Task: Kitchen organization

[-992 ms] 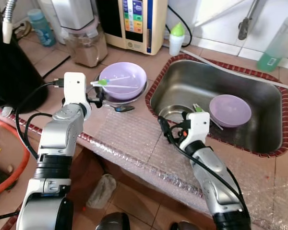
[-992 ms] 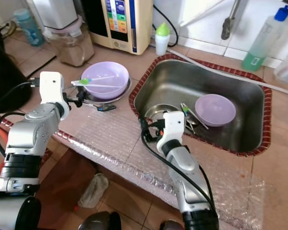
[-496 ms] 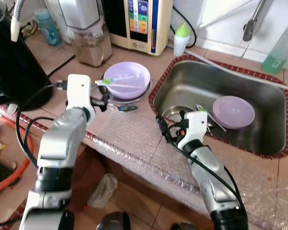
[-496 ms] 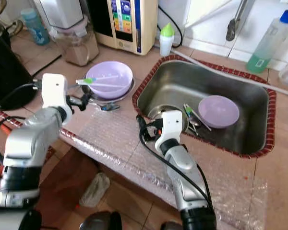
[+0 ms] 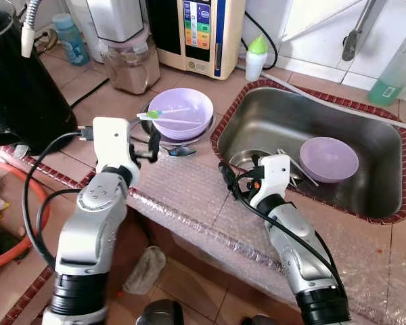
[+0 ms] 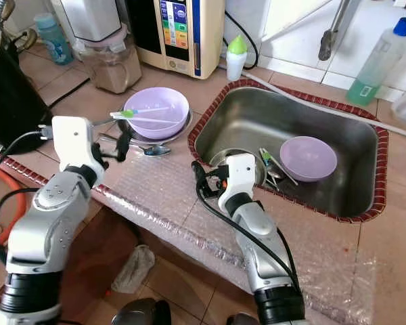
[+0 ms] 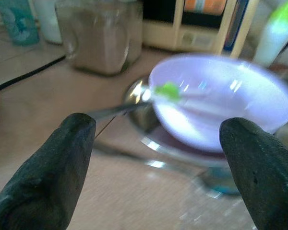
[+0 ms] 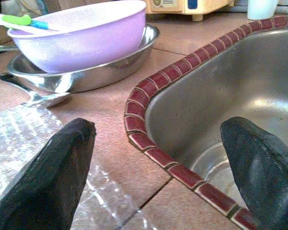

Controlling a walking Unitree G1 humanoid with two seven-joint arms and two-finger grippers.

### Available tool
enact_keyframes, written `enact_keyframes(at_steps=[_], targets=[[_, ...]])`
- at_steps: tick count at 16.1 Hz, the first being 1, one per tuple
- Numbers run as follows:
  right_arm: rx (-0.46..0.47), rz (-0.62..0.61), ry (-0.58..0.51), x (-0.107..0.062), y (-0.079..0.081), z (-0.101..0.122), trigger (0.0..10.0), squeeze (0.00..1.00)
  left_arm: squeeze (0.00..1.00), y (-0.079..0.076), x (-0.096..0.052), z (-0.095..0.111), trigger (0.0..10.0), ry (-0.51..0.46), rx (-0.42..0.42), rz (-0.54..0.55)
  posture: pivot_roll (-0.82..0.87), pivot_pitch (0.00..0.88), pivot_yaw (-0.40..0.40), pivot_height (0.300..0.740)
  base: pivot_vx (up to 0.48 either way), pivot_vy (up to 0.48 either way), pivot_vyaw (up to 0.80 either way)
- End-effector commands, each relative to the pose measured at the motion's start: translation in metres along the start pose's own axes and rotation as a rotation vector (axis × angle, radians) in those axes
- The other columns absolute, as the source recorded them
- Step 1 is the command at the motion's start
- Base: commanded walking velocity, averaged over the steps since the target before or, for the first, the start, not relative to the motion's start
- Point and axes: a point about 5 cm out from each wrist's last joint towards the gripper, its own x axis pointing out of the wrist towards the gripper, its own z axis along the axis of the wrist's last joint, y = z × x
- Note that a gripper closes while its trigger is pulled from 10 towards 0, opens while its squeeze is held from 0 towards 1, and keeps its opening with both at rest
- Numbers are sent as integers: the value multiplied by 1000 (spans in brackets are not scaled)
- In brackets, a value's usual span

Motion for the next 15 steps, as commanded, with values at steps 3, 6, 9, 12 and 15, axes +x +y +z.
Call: enact_keyframes(at_steps=[3, 6, 9, 12, 15], targets=[[-7, 8, 1, 0, -1, 1, 10000, 0, 0, 9, 14, 2, 10000, -55, -116, 29, 69, 61, 31, 740, 0, 0, 0], [-16, 16, 9, -7, -5, 1, 10000, 0, 0, 13, 37, -4, 10000, -58, -212, 41, 32, 67, 28, 740, 0, 0, 0], [-1, 61, 10, -14, -2, 2, 10000, 0, 0, 8, 55, -5, 10000, -76, -266, -6, 6, 63, 33, 740, 0, 0, 0], [-5, 54, 6, -14, -2, 3, 10000, 0, 0, 5, 64, -5, 10000, -78, -278, -17, 0, 59, 39, 740, 0, 0, 0], [58, 116, -41, -13, 6, 14, 10000, 0, 0, 5, 74, -6, 0, -74, -304, -30, 0, 53, 46, 740, 0, 0, 0]])
